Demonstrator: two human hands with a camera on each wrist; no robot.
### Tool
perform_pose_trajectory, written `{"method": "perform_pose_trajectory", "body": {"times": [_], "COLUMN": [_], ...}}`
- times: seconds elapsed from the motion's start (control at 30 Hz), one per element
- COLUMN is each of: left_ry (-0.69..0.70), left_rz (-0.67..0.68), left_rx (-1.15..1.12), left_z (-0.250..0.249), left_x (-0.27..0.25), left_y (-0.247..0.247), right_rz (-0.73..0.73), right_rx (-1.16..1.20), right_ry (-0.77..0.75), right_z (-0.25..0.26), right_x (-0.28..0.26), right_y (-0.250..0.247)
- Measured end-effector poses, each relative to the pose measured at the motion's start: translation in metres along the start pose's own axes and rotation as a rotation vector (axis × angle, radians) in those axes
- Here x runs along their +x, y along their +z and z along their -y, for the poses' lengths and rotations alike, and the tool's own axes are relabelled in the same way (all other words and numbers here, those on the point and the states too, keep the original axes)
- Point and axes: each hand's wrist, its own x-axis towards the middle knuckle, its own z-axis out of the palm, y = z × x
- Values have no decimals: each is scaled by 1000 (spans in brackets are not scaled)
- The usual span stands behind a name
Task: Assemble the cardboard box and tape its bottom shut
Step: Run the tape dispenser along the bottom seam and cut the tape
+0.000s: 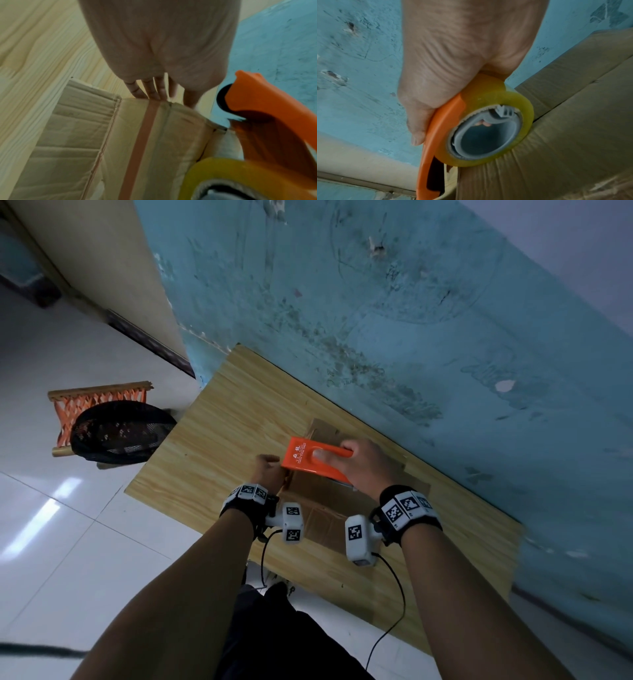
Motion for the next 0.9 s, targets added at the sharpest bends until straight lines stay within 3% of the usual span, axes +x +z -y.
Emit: {"method": "perform_pose_trajectory", "body": {"times": [0.07,0.17,0.23,0.33,0.63,0.83,0.9], "left_ry": [23,262,346,332,370,228,221], "left_rz": [-30,-69,-43,-2,-37,92,150], "left_rx": [12,87,93,89,399,69,57], "left_z": [-6,-20,-25,-27,-32,-20,-25], "left_x": [-14,-39,-47,-53,-65,-75,-79], "left_y": [-1,-3,-4,0,5,-1,-4], "right_rz": [-3,5,2,-4,-2,17,24], "right_rx": [8,20,25,42,33,35,51], "right_ry": [-2,10,11,4,-23,-26,-20], "right_z": [-1,-3,-3,-2,-1,-2,-2], "right_x": [0,2,3,4,3,3,4], "right_y": [1,2,3,2,1,2,2]}}
